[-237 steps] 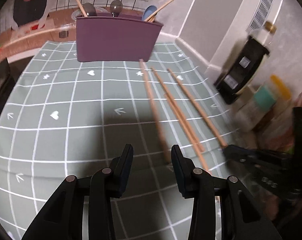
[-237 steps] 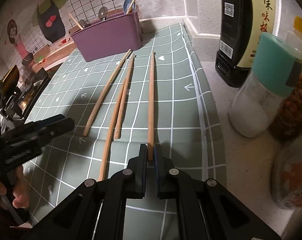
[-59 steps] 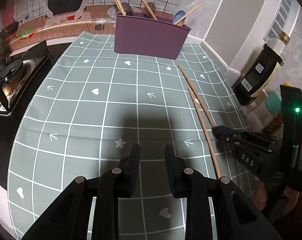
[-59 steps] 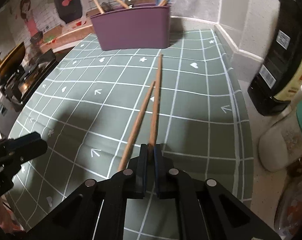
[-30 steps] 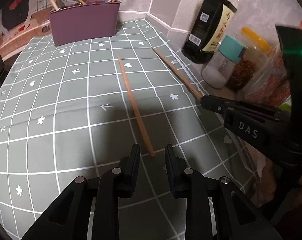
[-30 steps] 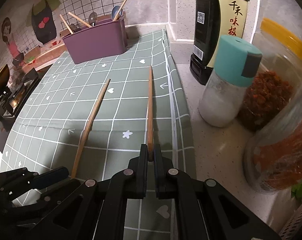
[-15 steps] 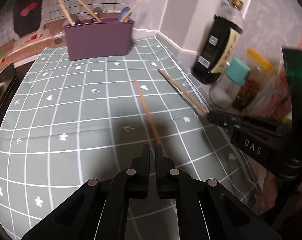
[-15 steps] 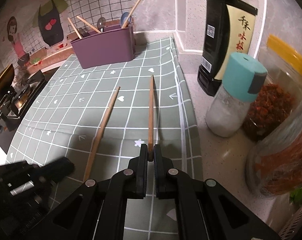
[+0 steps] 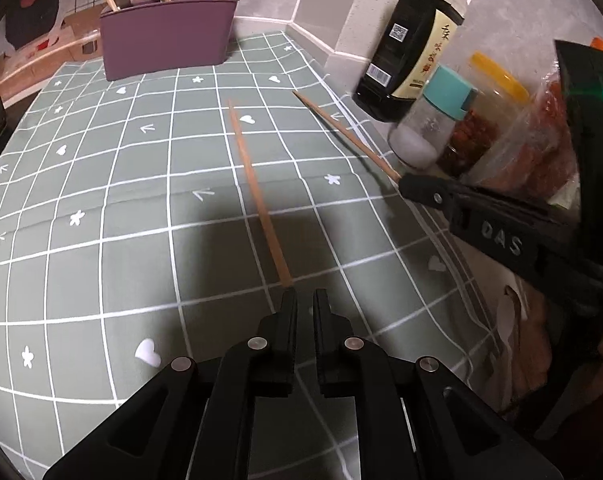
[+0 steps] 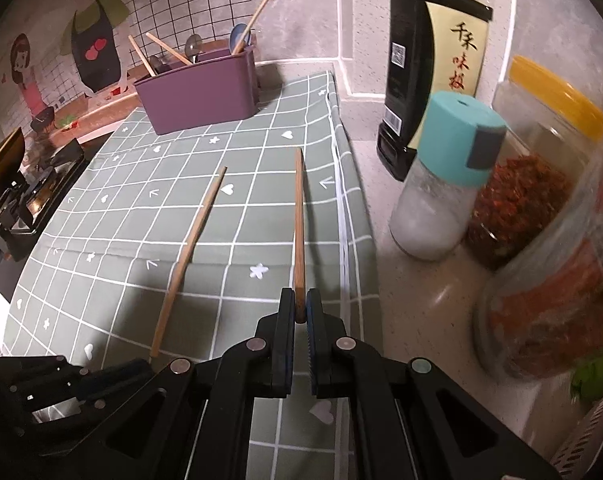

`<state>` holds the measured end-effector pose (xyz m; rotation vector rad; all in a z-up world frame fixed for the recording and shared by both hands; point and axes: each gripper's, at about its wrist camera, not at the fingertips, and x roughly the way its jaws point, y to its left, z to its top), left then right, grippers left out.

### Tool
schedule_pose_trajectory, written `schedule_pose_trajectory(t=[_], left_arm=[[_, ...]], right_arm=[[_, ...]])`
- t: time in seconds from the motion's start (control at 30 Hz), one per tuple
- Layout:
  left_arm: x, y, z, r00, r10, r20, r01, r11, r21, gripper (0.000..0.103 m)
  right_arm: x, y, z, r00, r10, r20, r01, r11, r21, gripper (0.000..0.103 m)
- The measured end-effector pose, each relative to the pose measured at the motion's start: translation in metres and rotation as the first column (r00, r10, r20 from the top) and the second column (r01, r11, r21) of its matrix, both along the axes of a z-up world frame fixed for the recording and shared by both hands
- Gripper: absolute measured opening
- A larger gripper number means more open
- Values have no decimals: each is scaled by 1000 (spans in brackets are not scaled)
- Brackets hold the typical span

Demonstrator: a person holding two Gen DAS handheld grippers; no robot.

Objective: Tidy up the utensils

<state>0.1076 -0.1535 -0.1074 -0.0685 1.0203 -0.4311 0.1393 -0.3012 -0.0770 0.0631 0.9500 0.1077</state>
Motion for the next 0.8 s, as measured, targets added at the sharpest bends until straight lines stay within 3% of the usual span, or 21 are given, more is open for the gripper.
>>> schedule_pose_trajectory(t=[0.17,0.3,0.47,0.6,0.8], left_arm=[[8,-2,-3,998,64,17,-65,996,64,10],[10,-5,-4,997,70,20,-71,995,69,11],[14,-10,-1,998,53,22,-54,998,45,30],[19,-13,-2,996,73,58,-79,993,93,31],[24,-4,-4,993,97,63,-101,992,71,30]], right_arm=[[-2,2,-1,1000,5,-4,-5,1000,2,6],[-3,5,0,1000,16,4,-16,1000,-5,6],[-1,6,0,1000,19,2,-19,1000,6,6],[0,4,-1,1000,10,-1,-10,1000,9,6],[0,-1,-3,1000,-9,-4,9,1000,25,6]])
